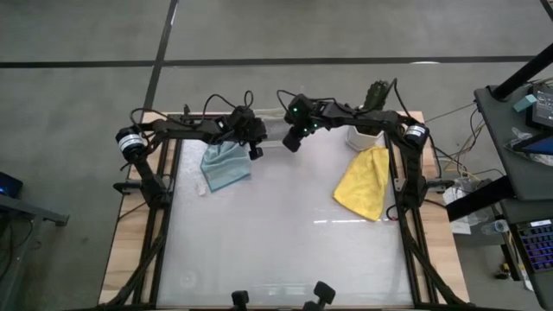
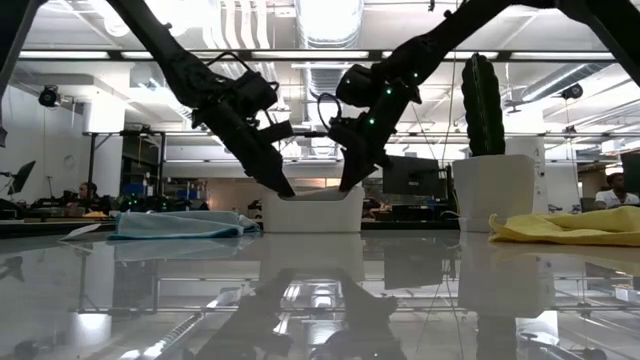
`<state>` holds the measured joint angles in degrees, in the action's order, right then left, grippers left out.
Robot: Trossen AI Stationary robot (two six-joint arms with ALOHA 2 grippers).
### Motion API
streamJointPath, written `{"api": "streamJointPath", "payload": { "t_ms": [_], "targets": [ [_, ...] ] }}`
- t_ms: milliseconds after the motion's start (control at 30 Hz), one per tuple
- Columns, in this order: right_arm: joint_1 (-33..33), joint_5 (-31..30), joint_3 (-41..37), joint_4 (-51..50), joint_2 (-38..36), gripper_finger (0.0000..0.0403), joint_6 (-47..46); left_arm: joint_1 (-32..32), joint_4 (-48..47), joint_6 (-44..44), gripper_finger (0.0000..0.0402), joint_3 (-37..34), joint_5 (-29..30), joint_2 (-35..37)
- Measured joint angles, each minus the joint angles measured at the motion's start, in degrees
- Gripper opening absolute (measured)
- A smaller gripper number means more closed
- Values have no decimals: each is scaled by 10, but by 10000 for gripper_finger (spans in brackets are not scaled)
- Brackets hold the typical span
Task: Fold microfiber towels
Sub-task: Put the gray cloth into the bin
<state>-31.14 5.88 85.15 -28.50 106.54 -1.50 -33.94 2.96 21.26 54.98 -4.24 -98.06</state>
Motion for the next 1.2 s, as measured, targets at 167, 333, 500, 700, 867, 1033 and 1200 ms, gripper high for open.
{"api": "streamJointPath", "payload": {
  "t_ms": [167,333,500,700,867,1033,1200],
  "targets": [
    [0,0,6,-23,-17,9,0,0,-1,-7,6,0,1,0],
    [0,0,6,-25,-40,9,1,0,-2,-15,6,0,1,-1],
    [0,-3,-1,7,-40,9,0,0,-5,-15,6,3,2,-1],
    [0,-41,-17,16,-17,9,-2,0,-4,-15,6,2,2,-2],
    [-3,-60,-20,26,4,9,0,-1,-4,-17,6,2,2,-2],
    [-8,-61,-20,26,2,9,1,-1,-4,-34,6,1,2,-2],
    [-10,-61,-20,22,-1,9,1,-1,-9,-34,6,2,3,3]
  ]
}}
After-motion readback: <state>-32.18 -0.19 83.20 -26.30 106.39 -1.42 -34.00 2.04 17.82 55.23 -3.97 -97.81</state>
